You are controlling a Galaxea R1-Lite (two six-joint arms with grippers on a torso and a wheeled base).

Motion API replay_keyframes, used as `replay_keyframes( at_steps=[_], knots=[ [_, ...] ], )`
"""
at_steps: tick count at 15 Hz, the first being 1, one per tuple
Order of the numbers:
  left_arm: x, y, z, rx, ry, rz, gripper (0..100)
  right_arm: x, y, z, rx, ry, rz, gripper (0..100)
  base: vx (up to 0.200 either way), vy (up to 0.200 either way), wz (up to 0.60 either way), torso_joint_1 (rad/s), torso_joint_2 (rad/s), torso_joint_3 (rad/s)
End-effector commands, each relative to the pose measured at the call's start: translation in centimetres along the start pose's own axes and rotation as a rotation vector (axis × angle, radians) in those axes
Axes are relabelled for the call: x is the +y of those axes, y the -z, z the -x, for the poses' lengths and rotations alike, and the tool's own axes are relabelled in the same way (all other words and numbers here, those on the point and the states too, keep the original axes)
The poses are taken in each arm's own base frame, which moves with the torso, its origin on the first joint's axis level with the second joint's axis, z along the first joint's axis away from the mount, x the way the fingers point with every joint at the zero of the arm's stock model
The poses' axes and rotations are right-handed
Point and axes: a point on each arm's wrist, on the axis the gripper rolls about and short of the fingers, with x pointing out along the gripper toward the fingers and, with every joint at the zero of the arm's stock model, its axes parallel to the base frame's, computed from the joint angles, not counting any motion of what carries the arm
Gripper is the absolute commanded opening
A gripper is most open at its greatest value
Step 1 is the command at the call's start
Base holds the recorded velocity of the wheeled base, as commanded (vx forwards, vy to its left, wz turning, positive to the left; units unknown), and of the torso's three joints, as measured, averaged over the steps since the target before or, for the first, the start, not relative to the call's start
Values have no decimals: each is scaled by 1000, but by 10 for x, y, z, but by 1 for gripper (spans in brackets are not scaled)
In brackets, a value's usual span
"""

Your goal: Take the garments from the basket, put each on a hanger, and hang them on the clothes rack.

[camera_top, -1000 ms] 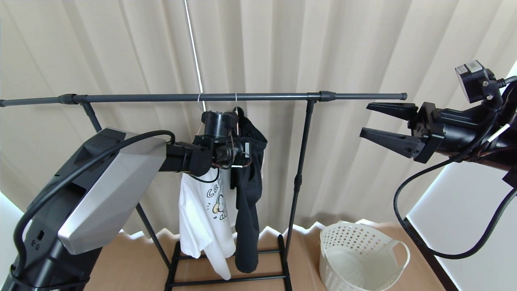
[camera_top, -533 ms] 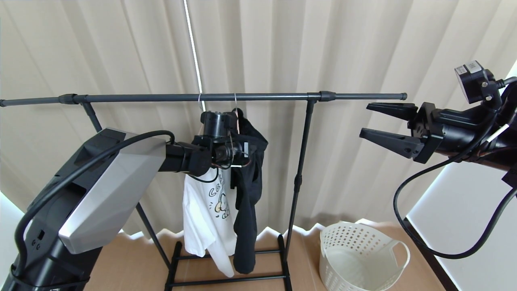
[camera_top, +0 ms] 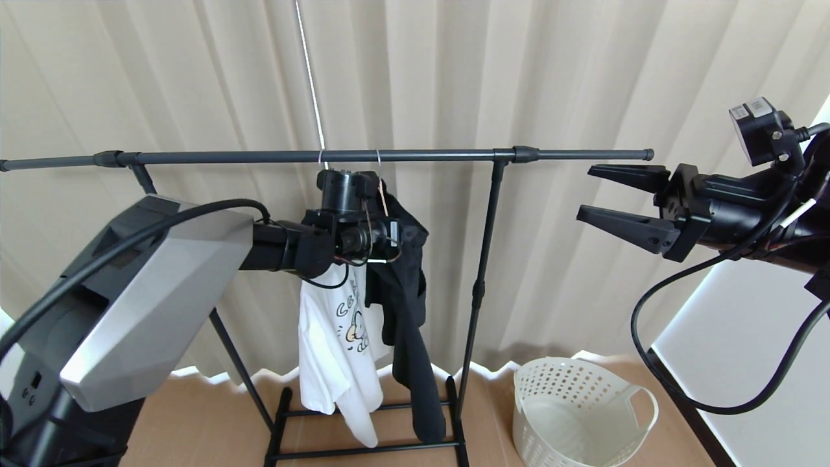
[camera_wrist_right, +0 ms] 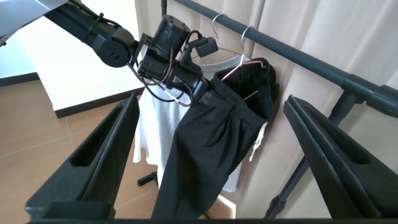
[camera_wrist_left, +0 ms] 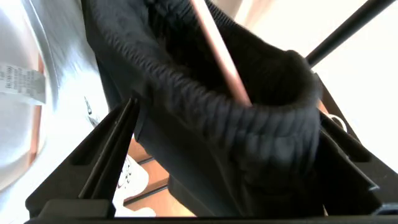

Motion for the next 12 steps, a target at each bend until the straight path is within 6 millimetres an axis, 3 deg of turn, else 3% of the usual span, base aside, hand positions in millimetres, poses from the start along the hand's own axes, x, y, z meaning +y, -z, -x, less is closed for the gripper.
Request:
replay_keyframes(
  at_steps=[1, 4, 6, 7, 8, 10, 12],
  knots=[
    [-15, -36, 57, -62, 31, -10, 100, -1, 1, -1, 2, -1, -3, 100, 0, 0, 0, 0, 0, 0],
    [-33, -46, 108, -71, 77, -40, 100, -2, 2, -2, 3, -1, -4, 100, 0, 0, 0, 0, 0, 0],
    [-39, -46, 174, -82, 99, -90, 100, -2, 2, -1, 3, 2, -4, 100, 0, 0, 0, 0, 0, 0],
    [-38, -44, 200, -91, 104, -95, 100, -2, 1, -1, 1, 11, -2, 100, 0, 0, 0, 0, 0, 0],
    [-36, -42, 215, -97, 103, -94, 100, -2, 1, -1, 2, 21, -2, 100, 0, 0, 0, 0, 0, 0],
    [-23, -22, 265, -97, 79, -91, 100, -3, -3, 0, -3, 130, 4, 100, 0, 0, 0, 0, 0, 0],
    [-11, -6, 308, -128, 56, -84, 100, -1, -19, 6, -23, 335, 21, 100, 0, 0, 0, 0, 0, 0]
  ],
)
